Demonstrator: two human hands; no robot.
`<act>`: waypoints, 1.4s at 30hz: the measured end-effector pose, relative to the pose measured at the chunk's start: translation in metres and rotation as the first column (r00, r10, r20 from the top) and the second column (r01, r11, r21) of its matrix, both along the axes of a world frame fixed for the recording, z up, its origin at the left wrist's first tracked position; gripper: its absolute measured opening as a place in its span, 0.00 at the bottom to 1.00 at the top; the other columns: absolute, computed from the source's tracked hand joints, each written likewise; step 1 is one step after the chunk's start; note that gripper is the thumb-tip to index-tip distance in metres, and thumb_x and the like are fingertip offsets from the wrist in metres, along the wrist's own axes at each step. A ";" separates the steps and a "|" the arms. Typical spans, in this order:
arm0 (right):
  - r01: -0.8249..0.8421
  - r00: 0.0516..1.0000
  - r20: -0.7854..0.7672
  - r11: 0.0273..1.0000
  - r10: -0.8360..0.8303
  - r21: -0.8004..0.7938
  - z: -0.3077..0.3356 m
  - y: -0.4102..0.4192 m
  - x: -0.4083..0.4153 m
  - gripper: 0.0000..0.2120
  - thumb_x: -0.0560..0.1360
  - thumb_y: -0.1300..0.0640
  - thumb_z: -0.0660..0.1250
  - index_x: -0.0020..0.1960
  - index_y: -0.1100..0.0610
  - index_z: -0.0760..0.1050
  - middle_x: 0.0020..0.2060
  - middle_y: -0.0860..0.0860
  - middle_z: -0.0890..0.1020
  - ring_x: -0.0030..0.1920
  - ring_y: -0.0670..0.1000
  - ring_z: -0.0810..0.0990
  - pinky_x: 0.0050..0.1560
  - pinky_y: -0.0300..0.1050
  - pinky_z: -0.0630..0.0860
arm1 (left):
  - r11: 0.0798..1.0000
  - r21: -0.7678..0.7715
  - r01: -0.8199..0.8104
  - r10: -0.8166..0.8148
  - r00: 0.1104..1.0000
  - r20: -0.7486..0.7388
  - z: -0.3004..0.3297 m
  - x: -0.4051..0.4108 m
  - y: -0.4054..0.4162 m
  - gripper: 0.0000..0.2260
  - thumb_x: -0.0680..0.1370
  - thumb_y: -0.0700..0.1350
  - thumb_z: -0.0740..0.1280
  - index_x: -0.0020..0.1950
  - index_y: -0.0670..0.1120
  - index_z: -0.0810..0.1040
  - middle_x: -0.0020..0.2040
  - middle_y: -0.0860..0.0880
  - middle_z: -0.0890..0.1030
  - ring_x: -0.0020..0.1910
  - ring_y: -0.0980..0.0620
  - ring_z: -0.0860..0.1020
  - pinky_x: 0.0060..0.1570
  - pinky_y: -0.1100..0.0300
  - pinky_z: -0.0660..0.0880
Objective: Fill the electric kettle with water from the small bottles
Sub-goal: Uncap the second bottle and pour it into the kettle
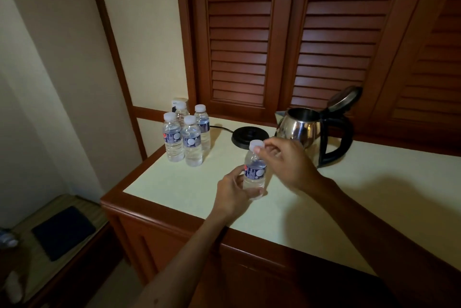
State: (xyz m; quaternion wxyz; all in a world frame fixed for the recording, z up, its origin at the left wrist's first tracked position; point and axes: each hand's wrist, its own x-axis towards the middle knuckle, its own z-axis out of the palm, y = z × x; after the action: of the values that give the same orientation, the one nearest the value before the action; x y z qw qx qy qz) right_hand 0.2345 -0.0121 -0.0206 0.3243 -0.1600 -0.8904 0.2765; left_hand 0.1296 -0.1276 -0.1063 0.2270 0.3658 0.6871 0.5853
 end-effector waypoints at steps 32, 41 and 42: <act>-0.098 0.884 0.457 0.917 -0.099 0.387 0.053 0.025 0.016 0.21 0.78 0.42 0.60 0.53 0.59 0.79 0.49 0.54 0.79 0.49 0.48 0.74 0.50 0.48 0.72 | 0.946 0.067 0.316 -0.320 0.946 0.049 -0.007 0.000 0.036 0.21 0.69 0.40 0.78 0.61 0.50 0.80 0.52 0.49 0.86 0.53 0.48 0.84 0.61 0.46 0.78; -0.119 0.886 0.459 0.928 -0.061 0.352 0.050 0.020 0.013 0.12 0.78 0.55 0.60 0.41 0.60 0.76 0.38 0.54 0.77 0.41 0.49 0.72 0.42 0.48 0.67 | 0.945 0.089 0.314 -0.316 0.949 0.012 -0.007 0.001 0.031 0.20 0.70 0.37 0.77 0.60 0.49 0.80 0.51 0.49 0.86 0.51 0.49 0.84 0.55 0.52 0.80; -0.124 0.885 0.463 0.931 -0.053 0.343 0.049 0.021 0.015 0.10 0.78 0.57 0.60 0.46 0.60 0.78 0.43 0.52 0.77 0.44 0.46 0.71 0.46 0.47 0.67 | 0.947 0.087 0.309 -0.311 0.950 0.010 -0.007 0.001 0.031 0.20 0.70 0.38 0.77 0.60 0.49 0.80 0.51 0.49 0.86 0.51 0.49 0.84 0.56 0.52 0.80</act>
State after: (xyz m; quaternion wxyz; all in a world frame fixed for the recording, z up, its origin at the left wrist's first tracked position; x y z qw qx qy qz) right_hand 0.2490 0.0084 0.0282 0.1202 -0.1421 -0.9803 0.0667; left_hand 0.1303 -0.0962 -0.1137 0.3087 0.4716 0.5931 0.5749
